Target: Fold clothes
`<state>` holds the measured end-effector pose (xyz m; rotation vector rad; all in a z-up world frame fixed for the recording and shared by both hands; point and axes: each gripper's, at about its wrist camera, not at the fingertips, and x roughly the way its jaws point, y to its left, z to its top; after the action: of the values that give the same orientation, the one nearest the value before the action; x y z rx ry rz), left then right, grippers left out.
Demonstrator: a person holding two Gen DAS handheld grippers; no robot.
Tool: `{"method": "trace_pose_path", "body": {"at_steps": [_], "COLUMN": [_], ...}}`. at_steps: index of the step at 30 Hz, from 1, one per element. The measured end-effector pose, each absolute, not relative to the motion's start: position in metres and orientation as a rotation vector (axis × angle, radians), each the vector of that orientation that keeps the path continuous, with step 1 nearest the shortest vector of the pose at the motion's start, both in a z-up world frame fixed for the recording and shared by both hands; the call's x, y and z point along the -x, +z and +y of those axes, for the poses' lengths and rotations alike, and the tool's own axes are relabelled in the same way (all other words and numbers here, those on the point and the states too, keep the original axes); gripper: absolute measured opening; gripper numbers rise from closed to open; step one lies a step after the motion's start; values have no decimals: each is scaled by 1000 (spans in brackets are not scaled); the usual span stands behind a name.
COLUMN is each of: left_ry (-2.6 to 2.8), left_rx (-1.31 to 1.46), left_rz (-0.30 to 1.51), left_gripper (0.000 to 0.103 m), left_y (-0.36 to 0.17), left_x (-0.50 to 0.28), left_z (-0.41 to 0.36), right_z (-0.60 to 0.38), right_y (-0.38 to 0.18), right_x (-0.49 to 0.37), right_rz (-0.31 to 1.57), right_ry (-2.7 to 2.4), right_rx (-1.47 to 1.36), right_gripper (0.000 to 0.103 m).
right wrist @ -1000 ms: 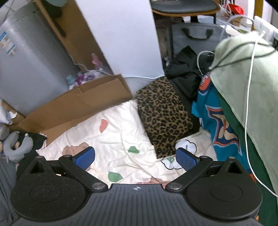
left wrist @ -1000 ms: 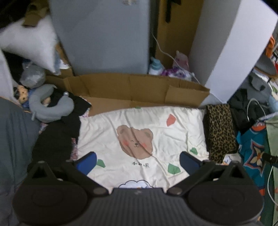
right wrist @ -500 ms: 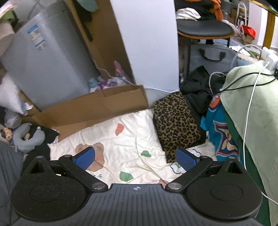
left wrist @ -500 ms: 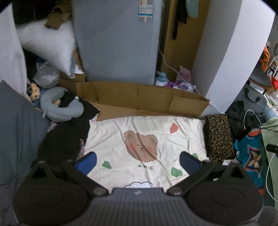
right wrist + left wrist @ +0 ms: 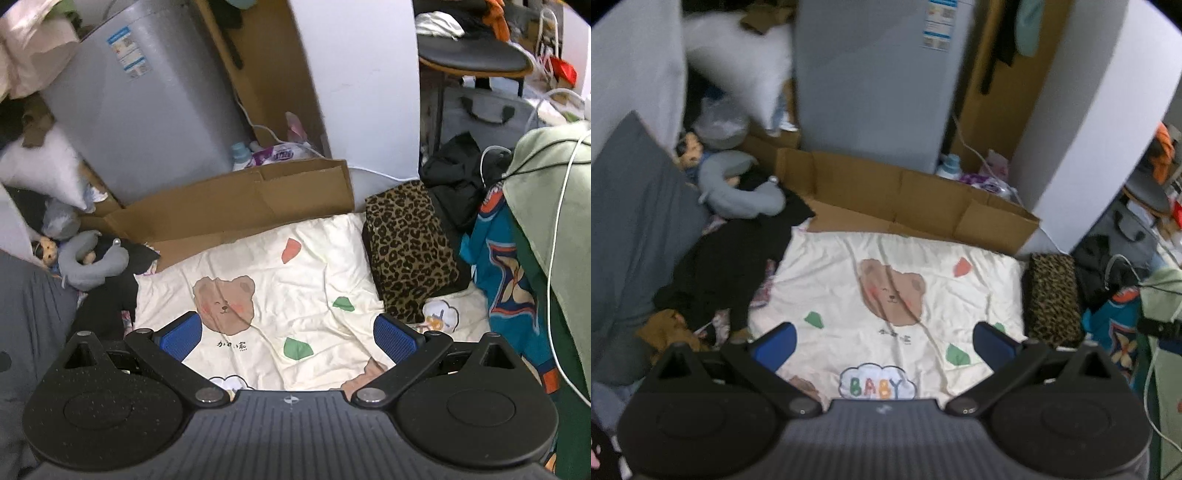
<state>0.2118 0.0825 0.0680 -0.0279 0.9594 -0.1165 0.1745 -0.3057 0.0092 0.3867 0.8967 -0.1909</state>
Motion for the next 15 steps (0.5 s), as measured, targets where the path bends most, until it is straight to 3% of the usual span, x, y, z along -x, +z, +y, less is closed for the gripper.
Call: {"method": "trace_pose_path", "body": {"at_steps": [15], "left_ry": [-48], "left_rx": [11], "left_rz": [976], "left_gripper": [103], "left_y": [29], "left_x": [-167], "left_z": [62], "right_z": [-256], "right_y": [-7], "right_x": [-145], "right_rz": [913], "right_ry": [-80], "right_rx": [-273], "right_gripper": [102]}}
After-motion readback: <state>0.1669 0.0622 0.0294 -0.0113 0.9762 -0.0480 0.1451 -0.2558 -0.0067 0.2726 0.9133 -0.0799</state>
